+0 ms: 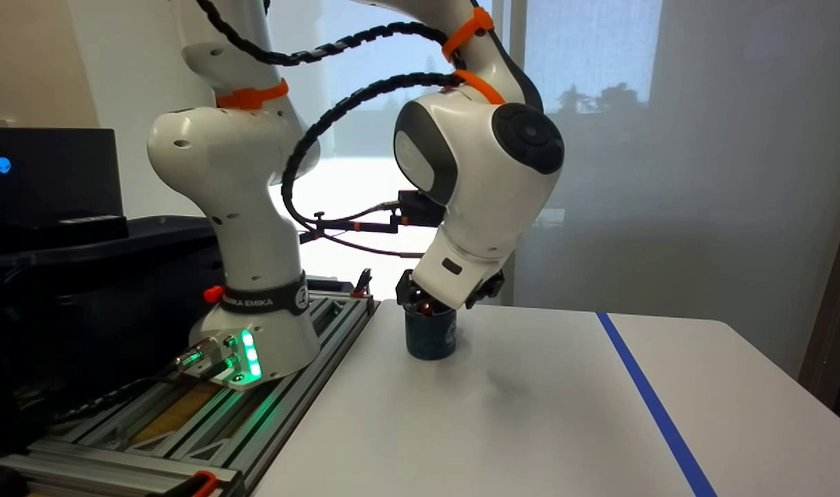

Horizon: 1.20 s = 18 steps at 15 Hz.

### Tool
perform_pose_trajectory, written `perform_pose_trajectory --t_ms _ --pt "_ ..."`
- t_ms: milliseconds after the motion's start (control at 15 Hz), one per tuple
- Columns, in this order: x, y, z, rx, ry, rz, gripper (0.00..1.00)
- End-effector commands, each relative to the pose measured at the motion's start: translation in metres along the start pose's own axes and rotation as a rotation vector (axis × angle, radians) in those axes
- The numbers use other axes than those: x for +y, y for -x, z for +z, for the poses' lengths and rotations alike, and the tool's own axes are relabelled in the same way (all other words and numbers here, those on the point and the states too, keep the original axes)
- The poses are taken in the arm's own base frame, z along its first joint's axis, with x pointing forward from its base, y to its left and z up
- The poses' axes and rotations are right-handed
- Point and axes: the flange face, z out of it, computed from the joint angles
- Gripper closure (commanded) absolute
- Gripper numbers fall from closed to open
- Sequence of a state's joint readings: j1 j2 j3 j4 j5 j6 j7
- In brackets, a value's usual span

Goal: Remove the marker from the cup

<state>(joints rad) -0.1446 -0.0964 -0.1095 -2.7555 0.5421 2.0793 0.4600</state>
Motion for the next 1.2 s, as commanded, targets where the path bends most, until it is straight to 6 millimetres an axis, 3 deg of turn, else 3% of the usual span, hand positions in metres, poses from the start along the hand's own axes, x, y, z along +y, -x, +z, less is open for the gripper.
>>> perform_pose_trajectory --t_ms 0,733,1133 --pt "0.0 0.002 0.011 -0.04 0.033 -0.022 0.0" --pt "0.002 0.003 0.027 -0.106 0.055 -0.085 0.0" --pt "-0.006 0.001 0.028 -0.12 -0.049 -0.035 0.0"
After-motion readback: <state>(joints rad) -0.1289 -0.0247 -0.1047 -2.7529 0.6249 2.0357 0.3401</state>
